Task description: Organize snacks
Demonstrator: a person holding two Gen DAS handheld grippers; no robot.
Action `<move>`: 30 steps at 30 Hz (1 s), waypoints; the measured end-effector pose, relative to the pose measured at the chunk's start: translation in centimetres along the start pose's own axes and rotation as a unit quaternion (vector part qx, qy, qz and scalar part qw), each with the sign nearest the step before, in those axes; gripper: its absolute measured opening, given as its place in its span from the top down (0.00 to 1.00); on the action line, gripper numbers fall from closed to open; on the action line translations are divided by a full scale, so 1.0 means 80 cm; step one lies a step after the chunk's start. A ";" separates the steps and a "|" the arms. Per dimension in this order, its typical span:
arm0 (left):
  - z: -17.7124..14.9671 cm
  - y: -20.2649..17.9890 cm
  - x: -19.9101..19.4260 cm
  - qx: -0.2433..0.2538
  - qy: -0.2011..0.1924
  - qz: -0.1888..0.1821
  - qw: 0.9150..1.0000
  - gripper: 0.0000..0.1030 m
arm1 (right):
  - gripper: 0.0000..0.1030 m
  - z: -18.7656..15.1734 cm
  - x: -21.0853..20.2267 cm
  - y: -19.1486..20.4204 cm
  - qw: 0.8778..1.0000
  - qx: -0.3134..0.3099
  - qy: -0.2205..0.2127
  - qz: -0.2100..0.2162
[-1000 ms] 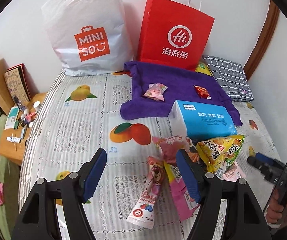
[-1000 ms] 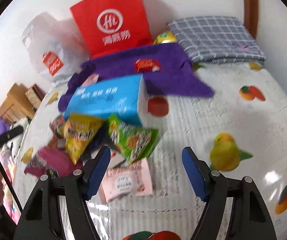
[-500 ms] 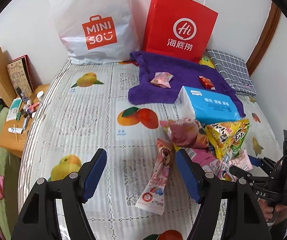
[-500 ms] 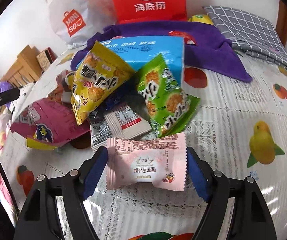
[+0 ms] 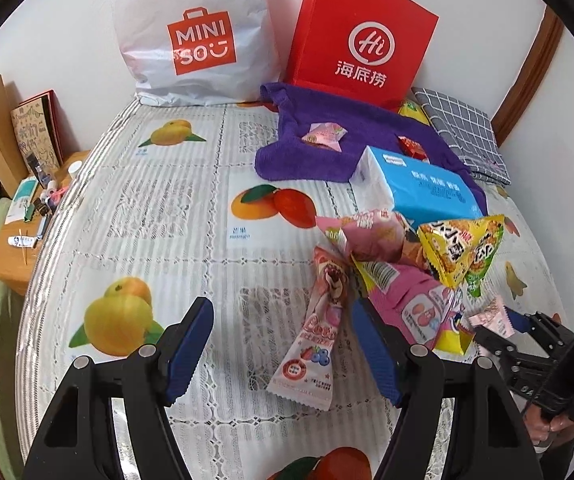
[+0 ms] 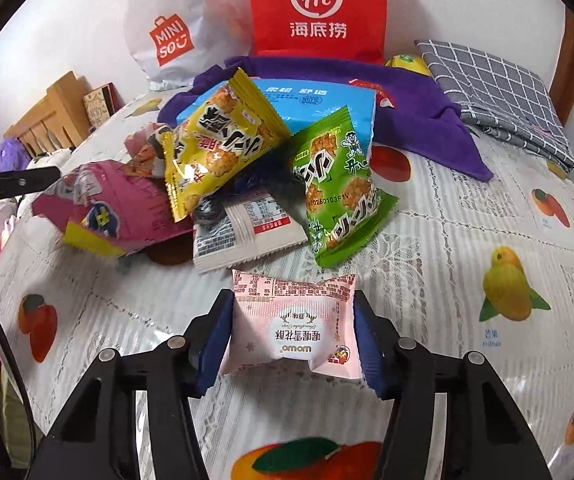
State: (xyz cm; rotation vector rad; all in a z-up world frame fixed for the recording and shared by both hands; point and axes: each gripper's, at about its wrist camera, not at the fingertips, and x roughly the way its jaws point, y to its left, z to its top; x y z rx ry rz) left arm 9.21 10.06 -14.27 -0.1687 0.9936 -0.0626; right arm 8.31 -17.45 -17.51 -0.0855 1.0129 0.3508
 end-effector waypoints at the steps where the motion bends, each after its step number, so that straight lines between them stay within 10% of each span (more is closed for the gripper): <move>1: -0.002 -0.002 0.003 0.004 0.002 0.001 1.000 0.32 | 0.45 -0.001 -0.003 -0.003 1.000 0.005 -0.002 0.001; 9: -0.017 -0.026 0.041 0.062 0.013 0.052 0.997 0.33 | 0.45 -0.006 -0.025 -0.032 0.999 0.040 -0.020 -0.008; 19: -0.020 -0.036 0.055 0.075 0.014 0.033 0.997 0.80 | 0.45 -0.005 -0.031 -0.054 0.997 0.070 -0.024 -0.019; 30: -0.026 -0.001 0.003 0.021 -0.008 0.031 0.999 0.80 | 0.45 -0.001 -0.057 -0.053 0.995 0.082 -0.045 -0.013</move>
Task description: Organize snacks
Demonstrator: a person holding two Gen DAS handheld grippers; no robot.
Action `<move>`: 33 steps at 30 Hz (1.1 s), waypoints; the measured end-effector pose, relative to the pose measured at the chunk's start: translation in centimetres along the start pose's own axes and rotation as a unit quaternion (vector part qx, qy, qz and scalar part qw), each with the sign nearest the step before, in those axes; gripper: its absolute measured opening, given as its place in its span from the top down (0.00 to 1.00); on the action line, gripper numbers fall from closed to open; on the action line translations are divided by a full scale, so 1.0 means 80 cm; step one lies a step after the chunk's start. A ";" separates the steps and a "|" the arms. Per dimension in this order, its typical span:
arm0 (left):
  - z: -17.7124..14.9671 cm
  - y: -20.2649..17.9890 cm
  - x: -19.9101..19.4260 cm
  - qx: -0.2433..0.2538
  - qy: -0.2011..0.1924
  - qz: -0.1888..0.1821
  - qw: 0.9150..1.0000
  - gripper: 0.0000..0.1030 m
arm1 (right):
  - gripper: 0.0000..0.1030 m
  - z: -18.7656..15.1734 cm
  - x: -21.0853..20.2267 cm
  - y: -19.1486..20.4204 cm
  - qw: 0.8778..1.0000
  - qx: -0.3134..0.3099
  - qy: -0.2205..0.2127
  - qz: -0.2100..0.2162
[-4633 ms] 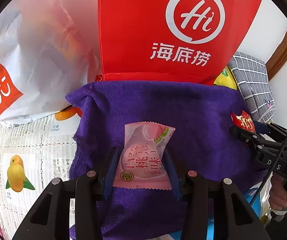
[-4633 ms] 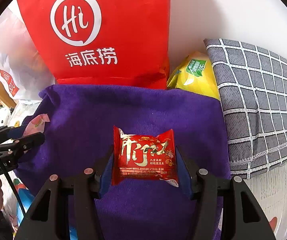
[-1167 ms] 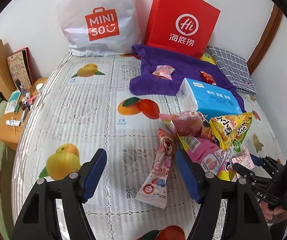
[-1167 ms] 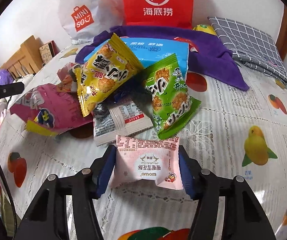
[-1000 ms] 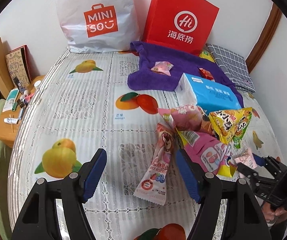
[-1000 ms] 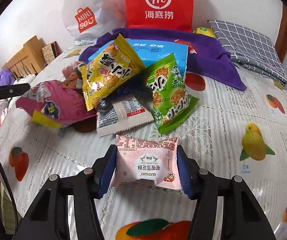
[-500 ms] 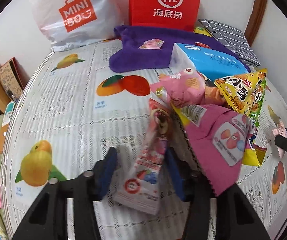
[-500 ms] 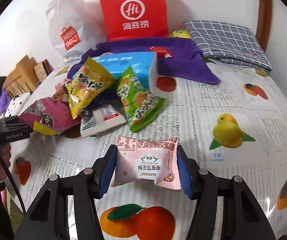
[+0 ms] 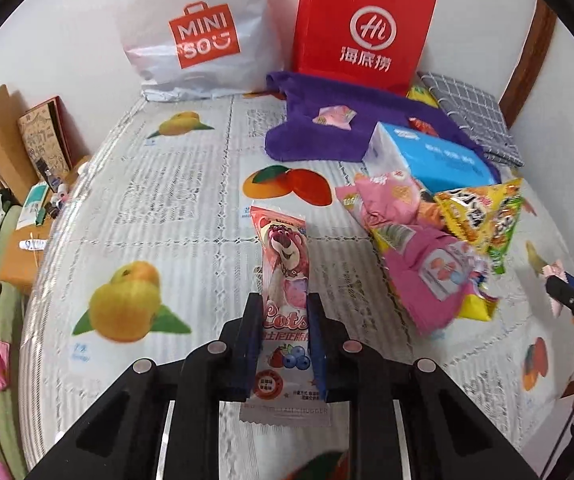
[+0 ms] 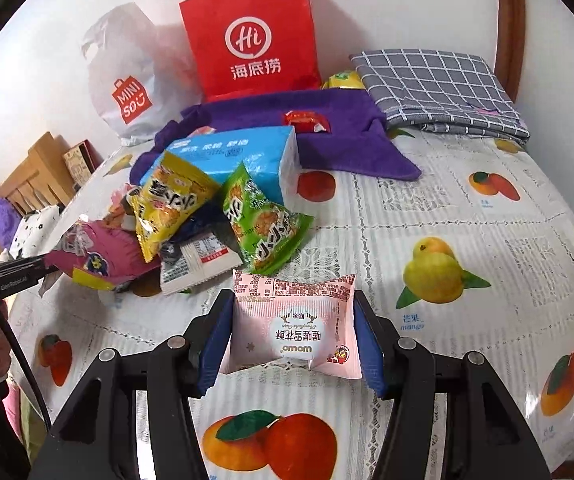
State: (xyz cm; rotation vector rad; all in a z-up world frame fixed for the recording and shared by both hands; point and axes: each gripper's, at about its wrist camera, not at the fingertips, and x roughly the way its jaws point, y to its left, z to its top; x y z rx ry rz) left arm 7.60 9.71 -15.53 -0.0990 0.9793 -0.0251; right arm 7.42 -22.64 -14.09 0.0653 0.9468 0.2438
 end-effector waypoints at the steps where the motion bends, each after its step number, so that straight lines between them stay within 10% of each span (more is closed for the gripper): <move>1: -0.001 -0.002 -0.007 0.003 -0.005 0.000 1.000 0.80 | 0.45 0.000 -0.003 0.001 1.000 0.001 -0.001 0.000; 33: 0.066 -0.136 -0.106 0.060 -0.088 -0.075 0.991 0.80 | 0.45 0.072 -0.089 0.012 0.997 0.005 -0.072 0.013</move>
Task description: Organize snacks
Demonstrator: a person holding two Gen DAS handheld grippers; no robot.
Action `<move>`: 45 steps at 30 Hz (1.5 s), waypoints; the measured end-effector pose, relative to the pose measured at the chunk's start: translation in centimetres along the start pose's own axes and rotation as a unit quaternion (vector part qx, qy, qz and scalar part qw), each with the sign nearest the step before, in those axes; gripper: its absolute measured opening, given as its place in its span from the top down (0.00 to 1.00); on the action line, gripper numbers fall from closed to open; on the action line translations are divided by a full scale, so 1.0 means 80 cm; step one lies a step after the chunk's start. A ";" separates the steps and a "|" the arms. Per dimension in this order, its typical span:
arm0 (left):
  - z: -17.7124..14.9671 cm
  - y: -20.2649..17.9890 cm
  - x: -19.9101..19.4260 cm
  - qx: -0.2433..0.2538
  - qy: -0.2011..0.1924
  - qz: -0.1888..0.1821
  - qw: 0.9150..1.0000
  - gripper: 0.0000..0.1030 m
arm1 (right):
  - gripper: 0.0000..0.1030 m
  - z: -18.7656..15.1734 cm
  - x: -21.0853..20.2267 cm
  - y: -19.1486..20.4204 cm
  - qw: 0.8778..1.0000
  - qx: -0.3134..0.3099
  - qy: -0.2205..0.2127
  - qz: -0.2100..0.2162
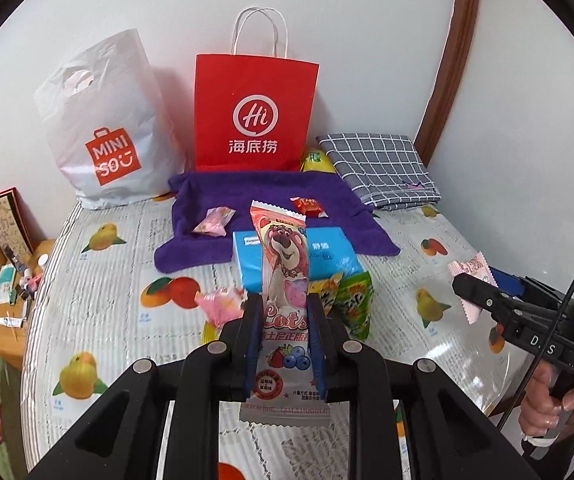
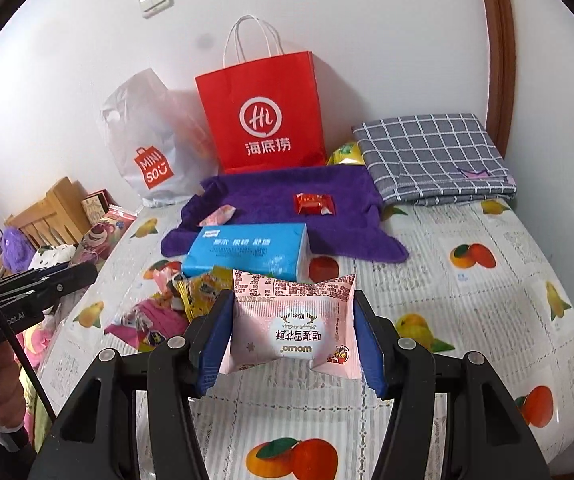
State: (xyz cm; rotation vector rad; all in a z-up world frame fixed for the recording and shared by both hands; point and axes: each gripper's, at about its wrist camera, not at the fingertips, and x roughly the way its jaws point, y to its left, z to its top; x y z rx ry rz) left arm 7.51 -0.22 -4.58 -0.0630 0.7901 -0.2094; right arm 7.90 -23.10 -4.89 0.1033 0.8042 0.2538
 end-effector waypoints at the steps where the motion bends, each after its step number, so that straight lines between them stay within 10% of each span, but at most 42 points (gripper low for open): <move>1: 0.002 -0.002 0.001 0.000 0.000 0.000 1.000 0.80 | 0.45 0.002 0.001 0.000 1.000 -0.001 0.001 0.001; 45: 0.077 0.008 0.052 0.006 0.000 -0.018 1.000 0.80 | 0.44 0.081 0.070 0.021 1.000 -0.011 -0.001 0.008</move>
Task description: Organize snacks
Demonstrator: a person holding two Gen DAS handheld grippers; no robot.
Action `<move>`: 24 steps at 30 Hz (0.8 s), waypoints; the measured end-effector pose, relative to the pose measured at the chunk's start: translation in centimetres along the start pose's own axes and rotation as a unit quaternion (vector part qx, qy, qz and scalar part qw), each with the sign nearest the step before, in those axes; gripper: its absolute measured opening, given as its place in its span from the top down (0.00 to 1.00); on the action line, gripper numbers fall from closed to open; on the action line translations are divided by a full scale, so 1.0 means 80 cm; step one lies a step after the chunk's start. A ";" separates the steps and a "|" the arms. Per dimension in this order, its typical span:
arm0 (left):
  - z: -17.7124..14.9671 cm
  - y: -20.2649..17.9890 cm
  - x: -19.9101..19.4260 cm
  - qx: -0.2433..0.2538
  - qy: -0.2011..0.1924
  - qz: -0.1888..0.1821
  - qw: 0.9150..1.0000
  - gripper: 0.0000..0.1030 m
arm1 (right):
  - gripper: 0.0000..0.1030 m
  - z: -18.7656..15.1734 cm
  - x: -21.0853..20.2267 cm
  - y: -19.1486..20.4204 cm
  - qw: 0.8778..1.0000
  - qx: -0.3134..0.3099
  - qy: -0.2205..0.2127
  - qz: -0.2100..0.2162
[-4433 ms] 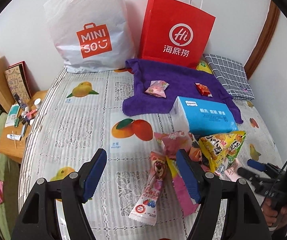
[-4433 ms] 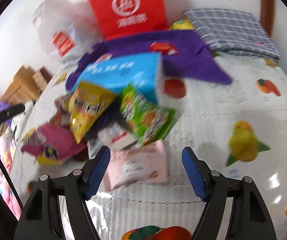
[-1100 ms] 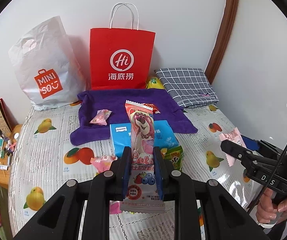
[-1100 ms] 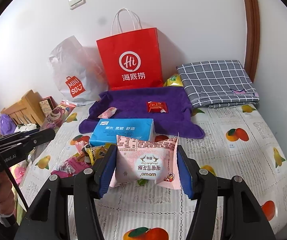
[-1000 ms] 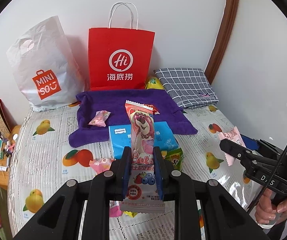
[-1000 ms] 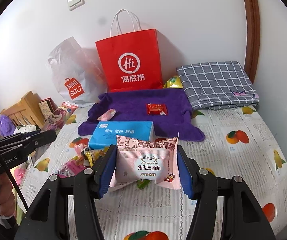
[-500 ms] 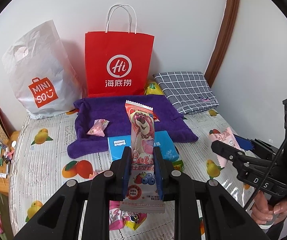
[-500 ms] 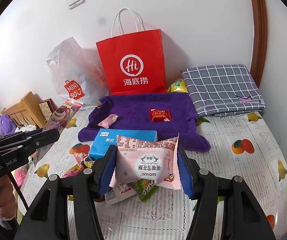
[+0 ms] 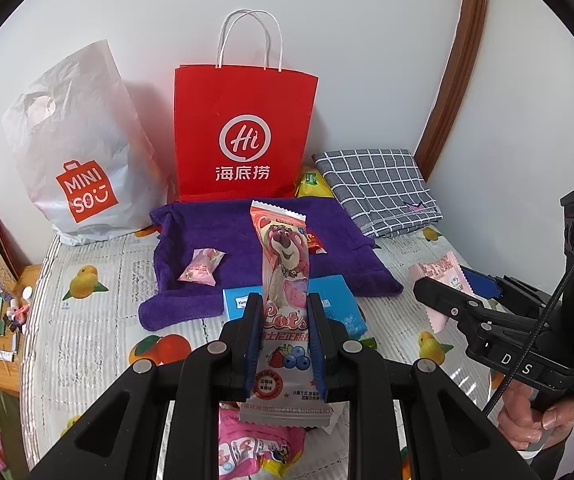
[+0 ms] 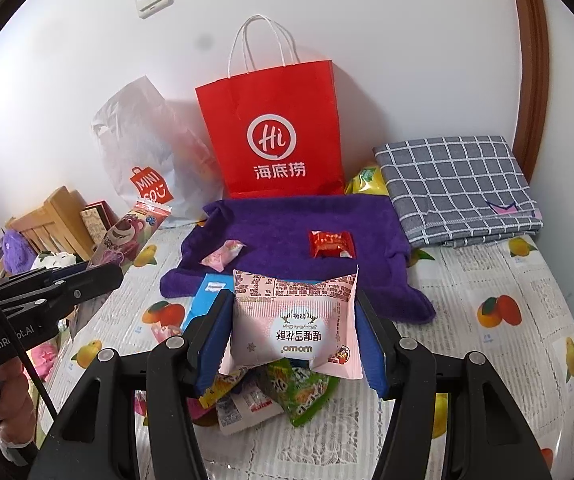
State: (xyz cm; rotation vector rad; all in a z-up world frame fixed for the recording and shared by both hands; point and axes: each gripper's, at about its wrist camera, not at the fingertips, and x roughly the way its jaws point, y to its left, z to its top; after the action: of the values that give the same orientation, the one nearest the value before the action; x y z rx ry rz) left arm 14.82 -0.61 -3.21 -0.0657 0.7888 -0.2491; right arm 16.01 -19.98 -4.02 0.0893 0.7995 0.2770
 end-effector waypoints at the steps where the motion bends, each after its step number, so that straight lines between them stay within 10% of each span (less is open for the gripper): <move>1: 0.002 0.002 0.002 0.000 0.001 0.001 1.000 0.80 | 0.44 0.002 0.001 0.001 1.000 -0.001 -0.001 0.000; 24: 0.040 0.031 0.057 -0.005 0.014 0.012 1.000 0.80 | 0.44 0.053 0.055 0.005 1.000 -0.023 0.000 0.001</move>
State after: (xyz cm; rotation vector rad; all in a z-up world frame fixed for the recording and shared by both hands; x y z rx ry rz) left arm 20.66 0.59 -4.47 -0.0626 0.8178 -0.2238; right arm 21.88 -18.30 -4.08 0.0473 0.7937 0.2960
